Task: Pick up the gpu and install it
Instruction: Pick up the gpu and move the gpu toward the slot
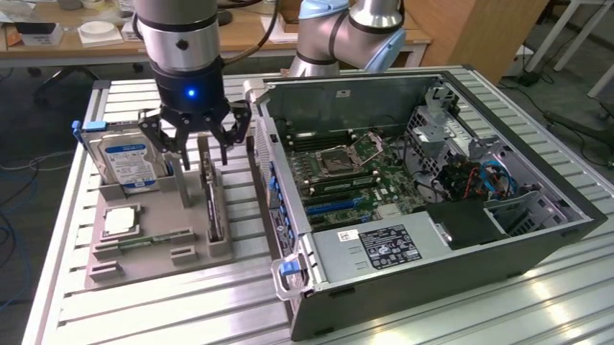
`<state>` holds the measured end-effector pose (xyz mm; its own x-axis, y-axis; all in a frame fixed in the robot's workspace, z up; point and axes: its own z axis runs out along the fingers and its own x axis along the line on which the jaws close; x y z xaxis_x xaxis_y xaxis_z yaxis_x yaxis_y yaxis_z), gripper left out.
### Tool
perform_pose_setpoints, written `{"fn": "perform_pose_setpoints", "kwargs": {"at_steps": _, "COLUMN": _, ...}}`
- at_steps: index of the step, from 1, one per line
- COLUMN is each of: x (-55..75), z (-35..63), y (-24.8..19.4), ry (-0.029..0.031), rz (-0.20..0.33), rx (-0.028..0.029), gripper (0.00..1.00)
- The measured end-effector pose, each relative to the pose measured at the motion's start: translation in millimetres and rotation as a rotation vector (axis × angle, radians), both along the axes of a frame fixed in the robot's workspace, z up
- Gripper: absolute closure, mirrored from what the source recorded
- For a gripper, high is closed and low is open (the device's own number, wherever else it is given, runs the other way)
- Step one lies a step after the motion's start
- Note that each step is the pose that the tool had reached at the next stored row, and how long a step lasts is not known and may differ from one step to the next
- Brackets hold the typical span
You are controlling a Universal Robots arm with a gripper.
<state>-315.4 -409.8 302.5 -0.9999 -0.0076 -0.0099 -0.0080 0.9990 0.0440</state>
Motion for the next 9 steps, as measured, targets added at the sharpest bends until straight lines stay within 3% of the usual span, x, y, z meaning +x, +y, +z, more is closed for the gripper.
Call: {"fn": "perform_pose_setpoints", "kwargs": {"at_steps": 9, "x": 0.0, "z": -6.7, "y": -3.4, "ry": 0.0, "rz": 0.032, "rx": 0.0, "gripper": 0.41}}
